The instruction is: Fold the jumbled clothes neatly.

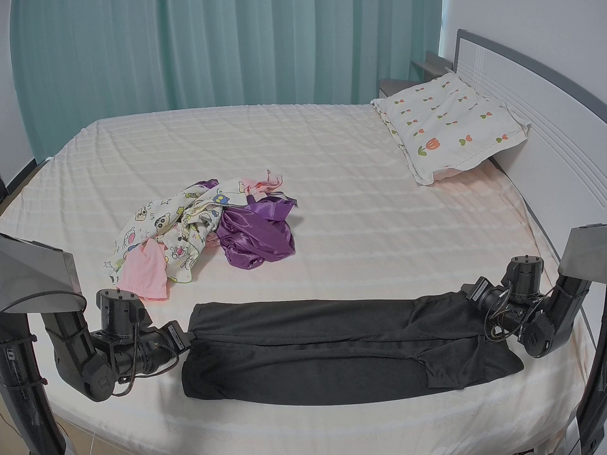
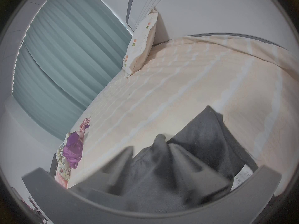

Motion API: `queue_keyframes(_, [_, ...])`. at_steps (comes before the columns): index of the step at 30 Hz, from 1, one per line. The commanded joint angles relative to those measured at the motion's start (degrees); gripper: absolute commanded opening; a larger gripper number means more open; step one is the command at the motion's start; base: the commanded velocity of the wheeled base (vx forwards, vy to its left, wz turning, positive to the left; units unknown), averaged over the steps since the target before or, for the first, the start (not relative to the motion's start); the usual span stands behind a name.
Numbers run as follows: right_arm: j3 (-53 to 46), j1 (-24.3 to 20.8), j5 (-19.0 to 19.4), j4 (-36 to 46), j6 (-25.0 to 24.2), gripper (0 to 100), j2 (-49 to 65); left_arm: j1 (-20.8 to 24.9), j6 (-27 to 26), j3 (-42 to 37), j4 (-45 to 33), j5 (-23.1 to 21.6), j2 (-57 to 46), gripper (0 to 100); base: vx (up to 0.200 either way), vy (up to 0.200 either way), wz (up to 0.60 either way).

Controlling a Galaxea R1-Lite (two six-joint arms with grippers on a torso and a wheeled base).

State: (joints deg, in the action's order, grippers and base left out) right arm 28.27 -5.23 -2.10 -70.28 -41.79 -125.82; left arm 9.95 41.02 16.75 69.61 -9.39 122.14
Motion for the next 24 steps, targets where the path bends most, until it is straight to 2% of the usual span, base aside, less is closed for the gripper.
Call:
queue_keyframes(1, [0.4, 0.6, 0.3, -0.5, 0.0, 0, -0.1, 0.0, 0.0, -0.3, 0.0, 0.0, 0.1, 0, 0.0, 0.0, 0.0])
queue_keyframes(14, [1.2, 1.1, 0.3, -0.6, -0.6, 0, -1.4, 0.1, 0.0, -0.7, 0.0, -0.2, 0.4, 0, 0.0, 0.0, 0.0])
queue_keyframes(15, [1.0, 1.1, 0.3, -0.6, -0.6, 100, -1.4, 0.1, 0.0, -0.8, 0.0, -0.2, 0.3, 0, 0.0, 0.0, 0.0])
queue_keyframes(17, [0.7, 1.1, 0.2, -0.4, -0.6, 100, -1.2, 0.0, 0.0, -0.8, 0.0, -0.5, 0.2, 0, 0.0, 0.0, 0.0])
queue_keyframes(18, [0.7, 0.9, -0.4, -0.5, -0.5, 100, -0.4, 0.0, 0.1, -0.7, 0.0, -0.5, 0.2, 100, 0.0, 0.0, 0.0])
queue_keyframes(24, [1.6, 0.2, -0.2, 3.0, -0.4, 100, 7.5, -0.1, 2.5, -0.6, 0.2, -0.5, -0.3, 100, 0.0, 0.0, 0.0])
